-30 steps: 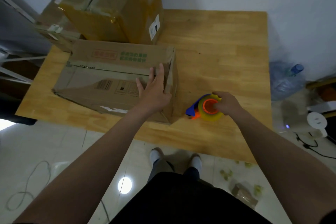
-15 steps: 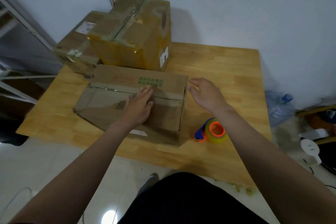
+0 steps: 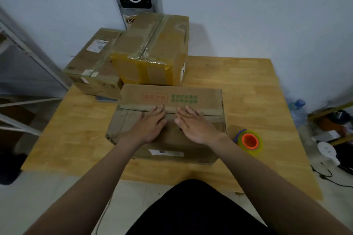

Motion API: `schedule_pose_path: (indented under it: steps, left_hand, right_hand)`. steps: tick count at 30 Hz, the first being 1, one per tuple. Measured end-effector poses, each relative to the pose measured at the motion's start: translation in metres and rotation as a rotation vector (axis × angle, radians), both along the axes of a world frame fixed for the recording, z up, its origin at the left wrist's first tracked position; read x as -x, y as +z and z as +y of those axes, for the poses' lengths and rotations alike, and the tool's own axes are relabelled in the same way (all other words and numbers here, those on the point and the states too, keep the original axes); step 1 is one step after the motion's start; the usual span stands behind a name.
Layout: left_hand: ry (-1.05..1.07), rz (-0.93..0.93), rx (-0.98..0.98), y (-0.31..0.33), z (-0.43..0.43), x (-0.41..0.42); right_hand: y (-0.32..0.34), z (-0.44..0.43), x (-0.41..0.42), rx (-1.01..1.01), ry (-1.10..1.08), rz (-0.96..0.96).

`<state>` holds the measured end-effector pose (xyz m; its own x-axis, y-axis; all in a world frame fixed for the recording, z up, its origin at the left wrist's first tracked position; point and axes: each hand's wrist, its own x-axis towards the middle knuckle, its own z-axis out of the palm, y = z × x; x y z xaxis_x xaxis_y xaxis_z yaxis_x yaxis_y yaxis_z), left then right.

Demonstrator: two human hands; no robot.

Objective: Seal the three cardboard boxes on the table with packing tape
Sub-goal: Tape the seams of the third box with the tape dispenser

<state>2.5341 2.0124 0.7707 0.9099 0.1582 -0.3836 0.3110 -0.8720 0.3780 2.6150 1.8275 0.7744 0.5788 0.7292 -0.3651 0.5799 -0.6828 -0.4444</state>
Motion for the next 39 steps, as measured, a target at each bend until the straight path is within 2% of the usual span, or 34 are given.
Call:
schedule_pose_path:
  steps: [3, 8, 12, 15, 19, 24, 28, 31, 34, 36, 39]
  left_hand:
    - [0.048, 0.044, -0.085, -0.008, 0.015, 0.009]
    - [0.11, 0.026, -0.206, -0.018, 0.025, 0.018]
    - [0.18, -0.041, -0.219, -0.02, 0.027, 0.022]
    - [0.302, -0.086, -0.223, -0.02, 0.035, 0.03]
    - [0.386, -0.212, -0.247, -0.022, 0.054, 0.038]
    - [0.504, -0.332, -0.153, -0.019, 0.071, 0.033]
    - [0.535, -0.337, -0.067, -0.021, 0.082, 0.03]
    - [0.546, -0.324, -0.046, -0.021, 0.086, 0.027]
    - [0.527, -0.284, -0.028, -0.021, 0.09, 0.024]
    - [0.517, -0.239, -0.004, -0.019, 0.094, 0.023]
    - [0.527, -0.195, 0.067, -0.019, 0.099, 0.022]
  right_hand:
    - [-0.016, -0.014, 0.007, 0.092, -0.039, -0.118]
    - [-0.027, -0.038, 0.019, 0.179, -0.244, -0.355]
    - [-0.031, -0.052, 0.026, 0.212, -0.423, -0.415]
    - [-0.031, -0.055, 0.026, 0.162, -0.492, -0.342]
    - [-0.024, -0.055, 0.022, -0.043, -0.581, -0.21]
    - [-0.02, -0.067, 0.006, -0.318, -0.808, 0.099]
    - [-0.022, -0.072, -0.003, -0.346, -0.827, 0.16]
    - [-0.025, -0.077, -0.007, -0.42, -0.859, 0.298]
    - [-0.022, -0.082, -0.008, -0.43, -0.91, 0.45]
    - [-0.02, -0.083, -0.01, -0.369, -0.848, 0.441]
    - [-0.014, -0.079, -0.014, -0.158, -0.707, 0.35]
